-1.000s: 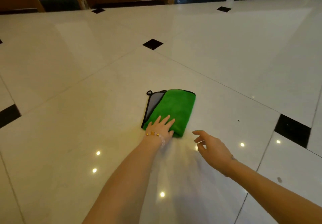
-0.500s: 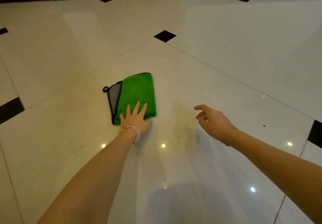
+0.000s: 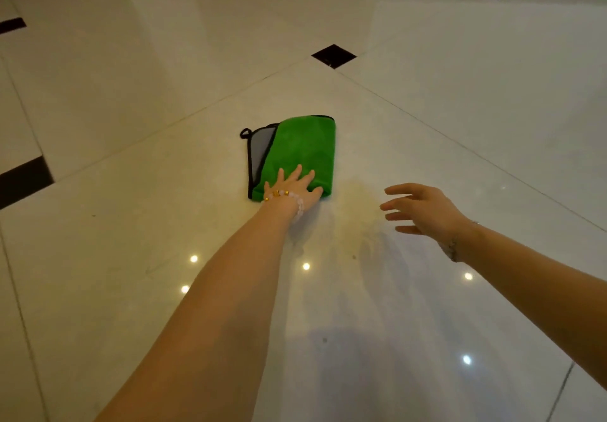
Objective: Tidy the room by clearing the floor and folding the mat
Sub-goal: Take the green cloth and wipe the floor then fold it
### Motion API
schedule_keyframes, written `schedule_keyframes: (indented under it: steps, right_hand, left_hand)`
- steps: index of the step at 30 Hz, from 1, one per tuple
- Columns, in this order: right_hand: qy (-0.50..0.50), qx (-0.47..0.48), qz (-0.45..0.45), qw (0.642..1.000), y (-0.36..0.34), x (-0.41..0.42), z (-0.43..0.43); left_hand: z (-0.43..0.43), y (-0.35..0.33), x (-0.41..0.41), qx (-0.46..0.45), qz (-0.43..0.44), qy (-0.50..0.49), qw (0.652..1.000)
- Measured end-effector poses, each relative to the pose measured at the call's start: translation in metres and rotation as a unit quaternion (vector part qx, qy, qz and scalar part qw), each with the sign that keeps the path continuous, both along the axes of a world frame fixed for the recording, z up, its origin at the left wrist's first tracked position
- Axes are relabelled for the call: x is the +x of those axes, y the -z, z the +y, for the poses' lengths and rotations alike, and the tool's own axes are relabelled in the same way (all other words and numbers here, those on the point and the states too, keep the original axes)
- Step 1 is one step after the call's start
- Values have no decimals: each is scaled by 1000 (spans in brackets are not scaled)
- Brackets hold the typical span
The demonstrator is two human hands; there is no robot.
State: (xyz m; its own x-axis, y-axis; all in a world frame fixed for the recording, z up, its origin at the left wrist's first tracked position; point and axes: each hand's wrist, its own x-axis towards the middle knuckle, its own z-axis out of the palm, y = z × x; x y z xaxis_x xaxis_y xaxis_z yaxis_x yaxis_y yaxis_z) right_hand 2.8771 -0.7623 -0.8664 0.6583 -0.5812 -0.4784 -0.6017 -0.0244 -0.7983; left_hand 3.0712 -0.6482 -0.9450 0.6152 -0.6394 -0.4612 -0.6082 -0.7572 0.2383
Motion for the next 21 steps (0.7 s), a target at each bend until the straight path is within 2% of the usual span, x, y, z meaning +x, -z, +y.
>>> schedule_keyframes:
  steps: [6, 8, 10, 12, 14, 17, 21]
  right_hand:
    - [63, 88, -45, 993, -8, -4, -16]
    - [81, 112, -52, 989, -5, -5, -16]
    - [92, 139, -55, 984, -3, -4, -12]
    - [101, 169, -56, 979, -1, -4, -10]
    - [107, 179, -52, 977, 1, -5, -9]
    - [128, 189, -59, 972, -1, -3, -11]
    - [160, 228, -76, 957, 2, -4, -8]
  left_hand:
    - [43, 9, -9, -38, -90, 130, 987]
    - [71, 15, -1, -56, -130, 78, 987]
    - [82, 15, 19, -34, -138, -36, 989]
    - [71, 10, 43, 11, -82, -119, 989]
    - [49, 7, 55, 17, -12, -137, 990]
    - [15, 7, 38, 0, 16, -67, 998]
    - [-23, 4, -24, -45, -10, 121, 992]
